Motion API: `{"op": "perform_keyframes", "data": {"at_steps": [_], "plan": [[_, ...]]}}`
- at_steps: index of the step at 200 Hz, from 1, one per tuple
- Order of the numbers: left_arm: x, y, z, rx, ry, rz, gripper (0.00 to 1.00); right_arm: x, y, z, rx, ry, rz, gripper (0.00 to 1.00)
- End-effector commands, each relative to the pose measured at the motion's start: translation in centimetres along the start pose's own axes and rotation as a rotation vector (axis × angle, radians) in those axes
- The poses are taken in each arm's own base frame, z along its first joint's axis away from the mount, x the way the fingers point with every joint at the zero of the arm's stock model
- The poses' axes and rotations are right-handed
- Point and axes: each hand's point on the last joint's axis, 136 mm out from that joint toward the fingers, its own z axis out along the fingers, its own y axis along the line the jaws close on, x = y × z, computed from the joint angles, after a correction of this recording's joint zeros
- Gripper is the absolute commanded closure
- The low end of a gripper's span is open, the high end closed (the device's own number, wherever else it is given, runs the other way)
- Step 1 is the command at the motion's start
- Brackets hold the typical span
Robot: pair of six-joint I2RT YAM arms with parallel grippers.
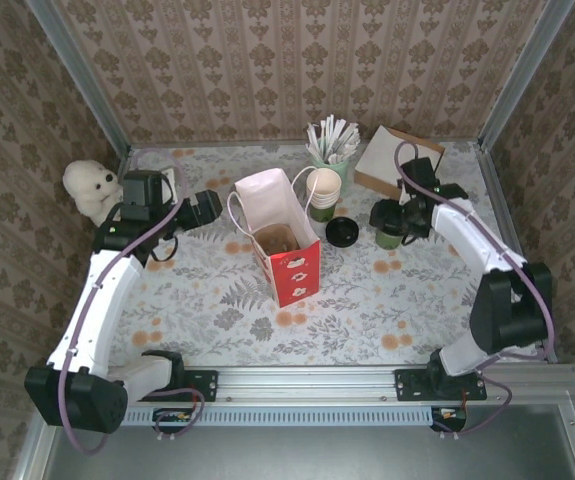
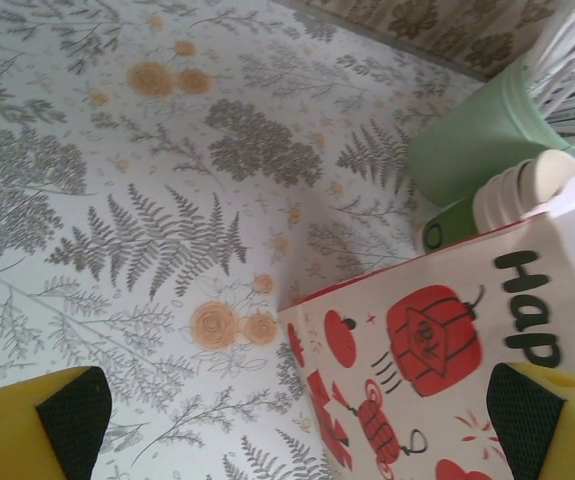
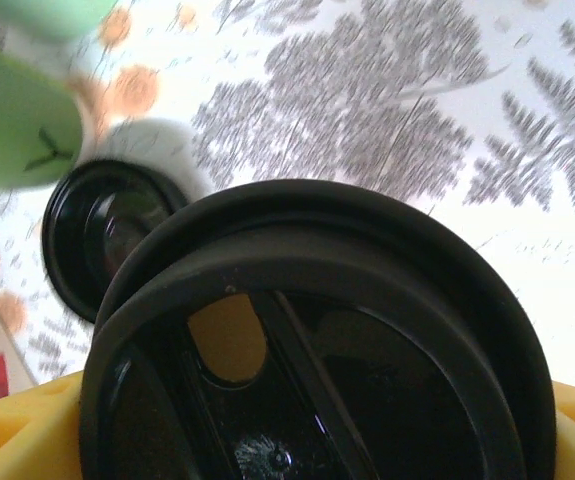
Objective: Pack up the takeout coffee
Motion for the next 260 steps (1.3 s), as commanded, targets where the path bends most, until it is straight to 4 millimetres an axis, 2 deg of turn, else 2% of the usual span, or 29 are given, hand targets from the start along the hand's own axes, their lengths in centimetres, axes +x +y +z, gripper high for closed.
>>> {"op": "perform_keyframes", "data": {"at_steps": [1, 7, 11, 19, 50, 91, 157, 167, 173, 202, 231, 260], "plan": [[-2.5, -2.4, -2.2, 0.090, -0.092, 0.055, 0.00, 2.9, 1.6, -1.0, -0.036, 0.005, -0.024, 0.16], [-2.6, -2.5, -2.4, 0.093, -0.100, 0.056, 0.00, 4.0, 1.7, -0.7, -0.032, 0.020, -0.037, 0.16], [-2.8, -2.6, -2.5, 0.096, -0.106, 0.060, 0.00, 4.3, 2.1, -1.5, -0.047, 0.004, -0.050, 0.16], [-2.9, -2.6, -2.7, 0.099, -0.117, 0.061, 0.00, 5.3, 2.6, -1.7, -0.061, 0.008, -0.076, 0.15], [-3.0, -2.5, -2.7, 0.096, -0.141, 0.050, 0.00, 8.5, 4.4, -1.7, -0.136, 0.036, -0.139, 0.15], [-2.6, -3.4, -2.3, 0.156, -0.121, 0.059, 0.00, 10.4, 4.9, -1.1, -0.163, 0.044, -0.221, 0.14], [-2.7, -3.0, -2.5, 0.140, -0.142, 0.072, 0.00, 11.5, 4.7, -0.3, -0.145, 0.050, -0.229, 0.10], [-2.7, -3.0, -2.5, 0.135, -0.145, 0.074, 0.00, 11.4, 4.4, -0.6, -0.127, 0.045, -0.223, 0.06], [-2.7, -2.9, -2.6, 0.132, -0.147, 0.075, 0.00, 11.4, 4.2, -0.8, -0.118, 0.047, -0.220, 0.00], [-2.7, -2.7, -2.5, 0.120, -0.148, 0.080, 0.00, 11.1, 4.0, -2.1, -0.091, 0.061, -0.187, 0.00], [-2.3, -2.2, -2.4, 0.099, -0.137, 0.097, 0.00, 10.9, 3.0, -3.7, 0.012, 0.130, -0.148, 0.00], [-2.0, -1.4, -2.2, 0.060, -0.136, 0.106, 0.00, 11.0, 2.5, -4.2, 0.088, 0.219, -0.142, 0.00]]}}
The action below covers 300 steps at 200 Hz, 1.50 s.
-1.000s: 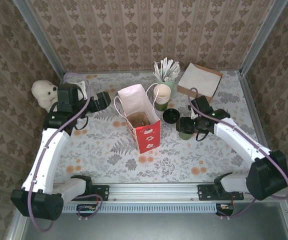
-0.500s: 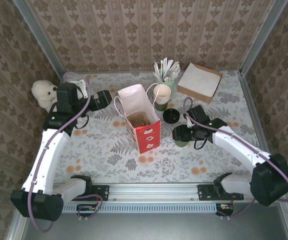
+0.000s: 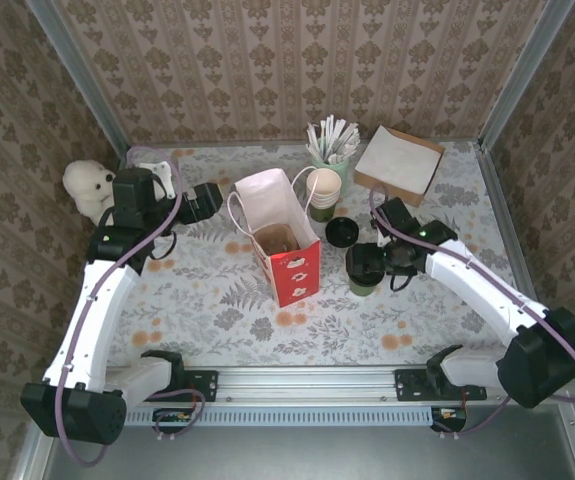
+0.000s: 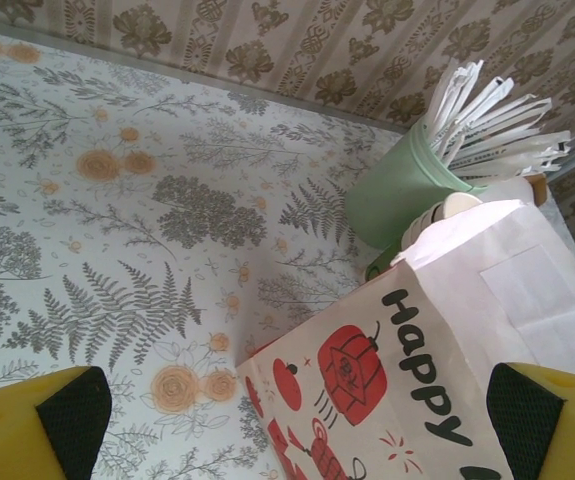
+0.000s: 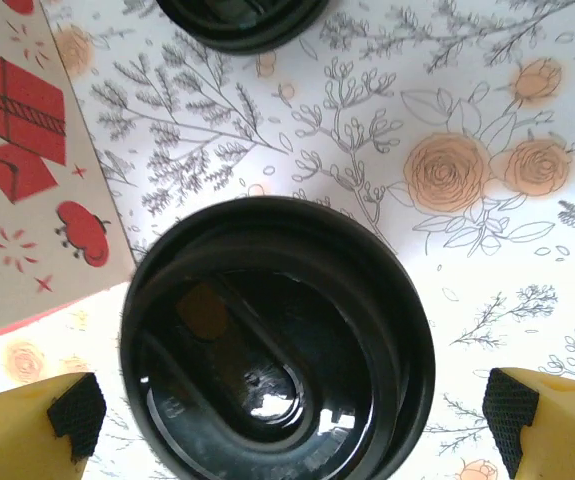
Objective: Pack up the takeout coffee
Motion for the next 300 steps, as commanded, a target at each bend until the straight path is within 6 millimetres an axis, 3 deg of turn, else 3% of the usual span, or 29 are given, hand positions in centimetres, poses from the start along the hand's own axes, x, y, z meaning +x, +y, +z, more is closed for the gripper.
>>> {"op": "perform_keyframes", "data": {"at_steps": [1, 18, 84, 175, 300], "plan": [[0.2, 0.8, -0.4, -0.038, -0.013, 0.038, 0.00, 1.7, -1.7, -0.6, 0.125, 0.127, 0.033, 0.00], [0.3, 0.9, -0.3, -0.044, -0.006, 0.045, 0.00, 1.3, -1.9, -0.7, 0.174, 0.167, 0.046, 0.00], [1.2, 1.6, -0.4, -0.074, 0.019, 0.070, 0.00, 0.8, 0.3, -2.4, 0.174, 0.353, 0.091, 0.00], [1.2, 3.2, -1.4, -0.167, -0.012, 0.099, 0.00, 0.7, 0.5, 0.9, 0.226, 0.440, 0.059, 0.00], [1.9, 3.7, -1.1, -0.182, 0.011, 0.091, 0.00, 1.2, 0.3, 2.1, 0.204, 0.379, 0.103, 0.00]]}}
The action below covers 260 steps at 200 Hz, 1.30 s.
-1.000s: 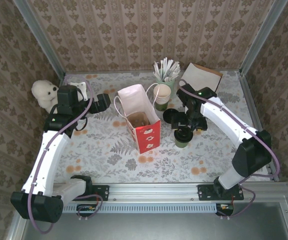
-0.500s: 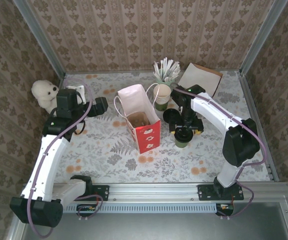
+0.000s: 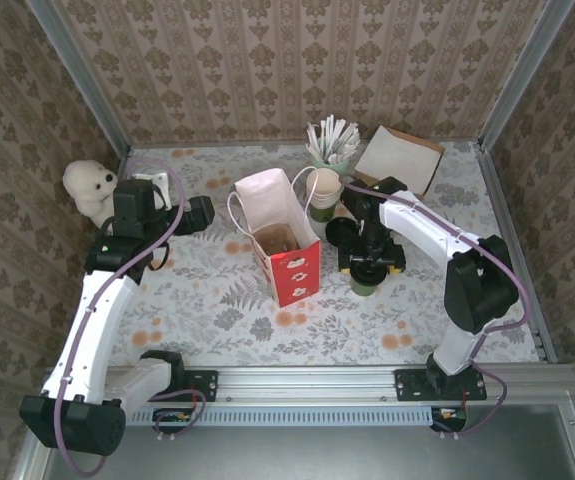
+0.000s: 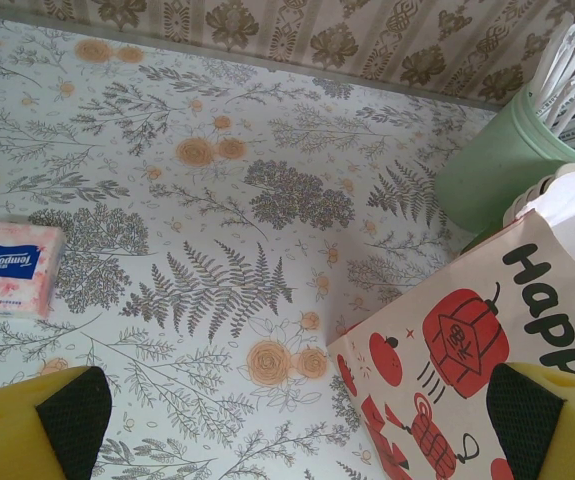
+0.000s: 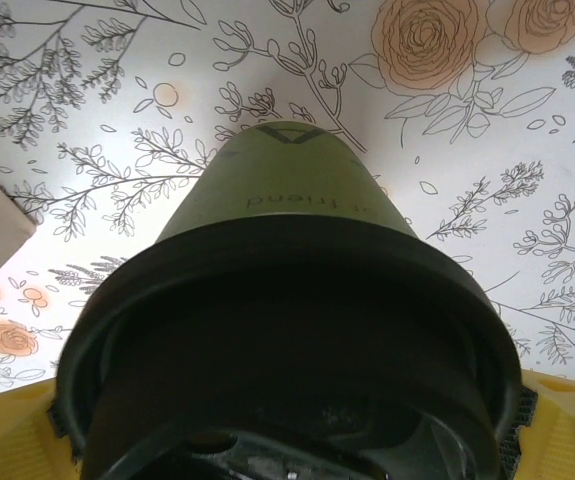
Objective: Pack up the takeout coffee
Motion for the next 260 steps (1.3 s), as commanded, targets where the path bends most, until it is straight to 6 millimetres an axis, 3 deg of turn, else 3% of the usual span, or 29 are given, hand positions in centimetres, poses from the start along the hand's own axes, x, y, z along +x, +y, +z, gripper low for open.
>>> {"op": "perform_keyframes", "data": {"at_steps": [1, 171, 260], "plan": [[0.4, 0.5, 0.0, -0.019, 0.010, 0.009, 0.00, 0.1, 0.1, -0.9, -0.029, -0.056, 0.027, 0.00], [0.7, 0.7, 0.1, -0.025, 0.012, 0.001, 0.00, 0.2, -0.7, 0.7, -0.009, -0.131, 0.002, 0.00], [0.9, 0.7, 0.2, -0.023, 0.019, -0.002, 0.00, -0.3, -0.6, -0.1, -0.033, -0.187, 0.015, 0.03]]}}
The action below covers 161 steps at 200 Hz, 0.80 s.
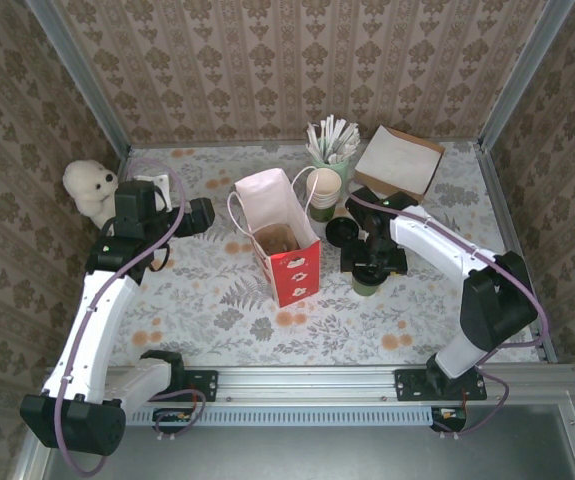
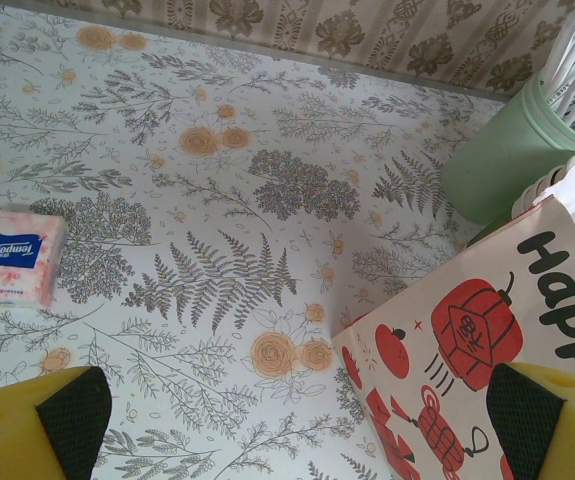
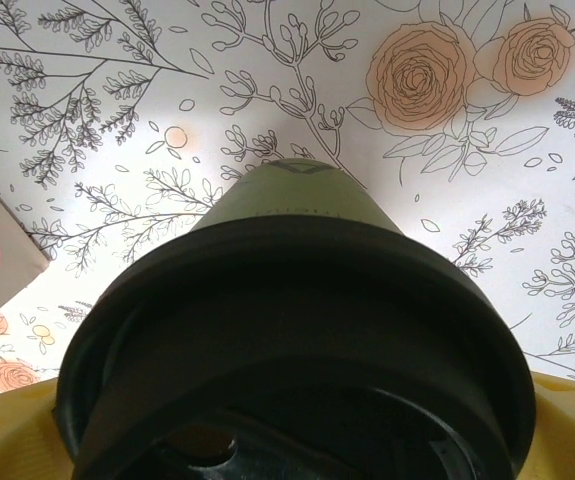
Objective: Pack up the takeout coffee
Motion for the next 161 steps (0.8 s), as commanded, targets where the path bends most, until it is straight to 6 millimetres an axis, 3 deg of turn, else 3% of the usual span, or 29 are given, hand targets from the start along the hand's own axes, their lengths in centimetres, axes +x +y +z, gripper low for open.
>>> {"op": "perform_keyframes", "data": {"at_steps": [1, 71, 129, 161], "plan": [[0.3, 0.4, 0.0, -0.014, 0.003, 0.001, 0.00, -0.1, -0.3, -0.3, 0.011, -0.034, 0.000, 0.03], [0.3, 0.4, 0.0, -0.016, 0.004, 0.005, 0.00, 0.3, -0.4, -0.1, 0.016, -0.015, -0.004, 0.02], [0.4, 0.5, 0.0, -0.017, 0.005, 0.005, 0.00, 0.2, -0.6, -1.1, 0.023, -0.029, -0.012, 0.18], [0.1, 0.2, -0.2, -0.006, -0.001, 0.003, 0.00, -0.1, -0.9, -2.6, 0.029, -0.059, -0.038, 0.25]]}}
